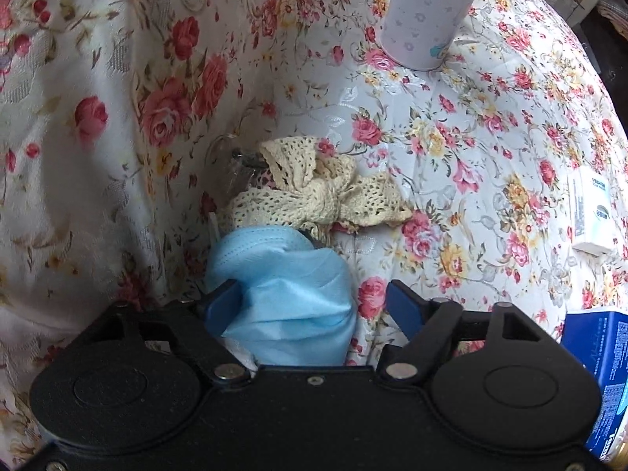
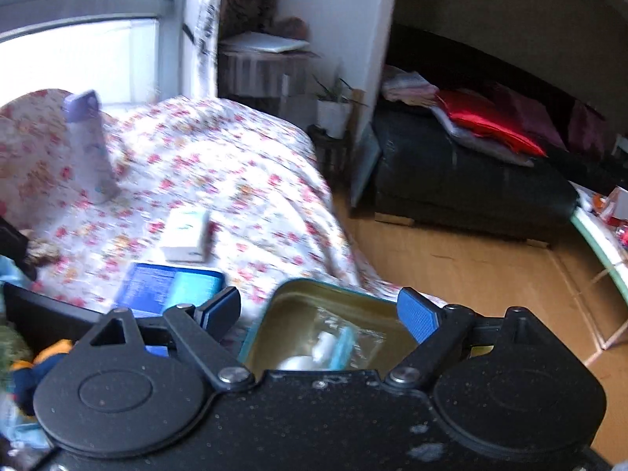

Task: Organize soft objects
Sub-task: 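Move the left gripper to the blue face mask and grasp it, then grasp the blue-orange plush with the right gripper while the left gripper holds the mask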

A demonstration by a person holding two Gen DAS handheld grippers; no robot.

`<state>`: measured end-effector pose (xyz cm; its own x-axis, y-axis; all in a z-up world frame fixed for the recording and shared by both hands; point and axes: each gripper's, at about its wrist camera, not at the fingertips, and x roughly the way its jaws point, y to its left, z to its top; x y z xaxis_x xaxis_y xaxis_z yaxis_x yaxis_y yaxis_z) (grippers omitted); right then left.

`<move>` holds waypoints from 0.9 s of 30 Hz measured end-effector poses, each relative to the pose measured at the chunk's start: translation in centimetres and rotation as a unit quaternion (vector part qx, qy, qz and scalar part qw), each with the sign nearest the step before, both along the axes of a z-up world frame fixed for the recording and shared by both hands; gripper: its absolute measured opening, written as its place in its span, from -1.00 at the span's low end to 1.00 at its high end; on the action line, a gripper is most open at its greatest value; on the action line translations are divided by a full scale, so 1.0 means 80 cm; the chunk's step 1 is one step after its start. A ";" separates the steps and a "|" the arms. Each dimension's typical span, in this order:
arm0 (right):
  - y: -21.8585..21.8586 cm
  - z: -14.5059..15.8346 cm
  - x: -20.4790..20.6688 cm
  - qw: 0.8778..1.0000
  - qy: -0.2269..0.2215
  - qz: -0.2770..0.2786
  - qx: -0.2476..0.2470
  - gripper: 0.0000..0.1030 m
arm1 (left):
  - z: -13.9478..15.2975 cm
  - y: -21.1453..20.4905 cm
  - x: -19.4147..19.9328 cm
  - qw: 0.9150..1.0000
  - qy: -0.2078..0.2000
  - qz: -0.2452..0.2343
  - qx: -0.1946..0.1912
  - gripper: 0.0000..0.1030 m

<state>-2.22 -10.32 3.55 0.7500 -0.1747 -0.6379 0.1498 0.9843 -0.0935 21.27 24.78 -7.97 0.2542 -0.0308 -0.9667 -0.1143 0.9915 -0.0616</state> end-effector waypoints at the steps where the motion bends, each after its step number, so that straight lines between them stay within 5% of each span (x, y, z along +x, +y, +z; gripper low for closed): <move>1: 0.008 0.003 -0.003 1.000 -0.006 0.013 0.003 0.68 | 0.001 -0.001 -0.001 1.000 -0.005 -0.002 0.005 0.27; 5: 0.052 0.010 -0.025 0.996 -0.022 0.070 0.048 0.80 | 0.003 -0.006 -0.005 1.000 -0.016 -0.011 0.009 0.16; 9: 0.104 -0.011 -0.034 0.989 0.010 0.116 0.094 0.81 | 0.006 -0.005 -0.006 1.000 -0.021 -0.015 -0.001 0.05; 17: 0.191 -0.046 -0.032 0.976 0.050 0.207 0.041 0.81 | 0.010 0.008 -0.007 0.999 -0.023 0.006 -0.036 0.05; 27: 0.208 -0.066 -0.010 0.964 0.085 0.251 -0.004 0.80 | 0.013 0.005 -0.010 0.999 -0.030 -0.003 -0.037 0.05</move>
<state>-3.01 6.34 -1.74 0.6263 0.1781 -0.7590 -0.3638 0.9278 -0.0825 20.44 25.18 -6.89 0.3118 -0.1028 -0.9446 -0.1030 0.9846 -0.1411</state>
